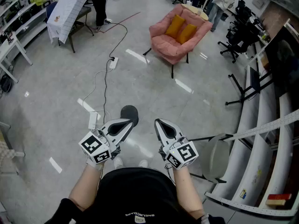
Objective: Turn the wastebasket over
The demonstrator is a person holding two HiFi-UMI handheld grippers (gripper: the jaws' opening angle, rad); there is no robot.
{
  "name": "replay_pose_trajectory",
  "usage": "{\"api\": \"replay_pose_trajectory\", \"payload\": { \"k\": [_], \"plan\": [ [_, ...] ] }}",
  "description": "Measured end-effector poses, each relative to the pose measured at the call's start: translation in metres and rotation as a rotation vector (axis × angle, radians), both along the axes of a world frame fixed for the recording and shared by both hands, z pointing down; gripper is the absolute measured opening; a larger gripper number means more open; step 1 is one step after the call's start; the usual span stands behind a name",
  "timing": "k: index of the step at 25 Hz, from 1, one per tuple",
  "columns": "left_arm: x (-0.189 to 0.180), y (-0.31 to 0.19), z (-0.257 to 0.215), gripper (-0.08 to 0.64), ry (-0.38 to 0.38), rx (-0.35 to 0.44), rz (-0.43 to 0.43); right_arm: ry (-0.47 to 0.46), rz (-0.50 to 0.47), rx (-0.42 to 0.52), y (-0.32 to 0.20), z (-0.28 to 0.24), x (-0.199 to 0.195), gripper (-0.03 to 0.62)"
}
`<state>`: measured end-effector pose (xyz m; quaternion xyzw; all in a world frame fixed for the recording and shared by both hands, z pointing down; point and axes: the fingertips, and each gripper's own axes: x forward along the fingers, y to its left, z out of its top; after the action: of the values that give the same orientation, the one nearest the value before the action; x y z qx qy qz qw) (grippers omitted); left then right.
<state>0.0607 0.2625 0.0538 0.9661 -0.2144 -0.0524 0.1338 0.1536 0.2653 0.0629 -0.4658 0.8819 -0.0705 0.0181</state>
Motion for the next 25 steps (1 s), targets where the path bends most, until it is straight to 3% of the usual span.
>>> {"api": "replay_pose_trajectory", "payload": {
  "k": [3,10,17,25],
  "plan": [
    [0.002,0.003,0.000,0.012,0.037,-0.026,-0.003,-0.001,-0.007,-0.009,0.003,0.005,0.003,0.011],
    [0.020,0.001,0.002,0.012,0.033,-0.044,-0.031,-0.013,-0.022,-0.007,0.002,0.006,0.023,0.011],
    [0.038,0.003,0.003,0.013,-0.013,-0.013,-0.071,-0.041,-0.064,0.017,0.003,0.003,0.042,0.012],
    [0.024,-0.020,0.030,0.012,-0.047,-0.061,-0.101,-0.065,-0.049,-0.059,-0.025,0.026,0.043,0.012]
  ]
}}
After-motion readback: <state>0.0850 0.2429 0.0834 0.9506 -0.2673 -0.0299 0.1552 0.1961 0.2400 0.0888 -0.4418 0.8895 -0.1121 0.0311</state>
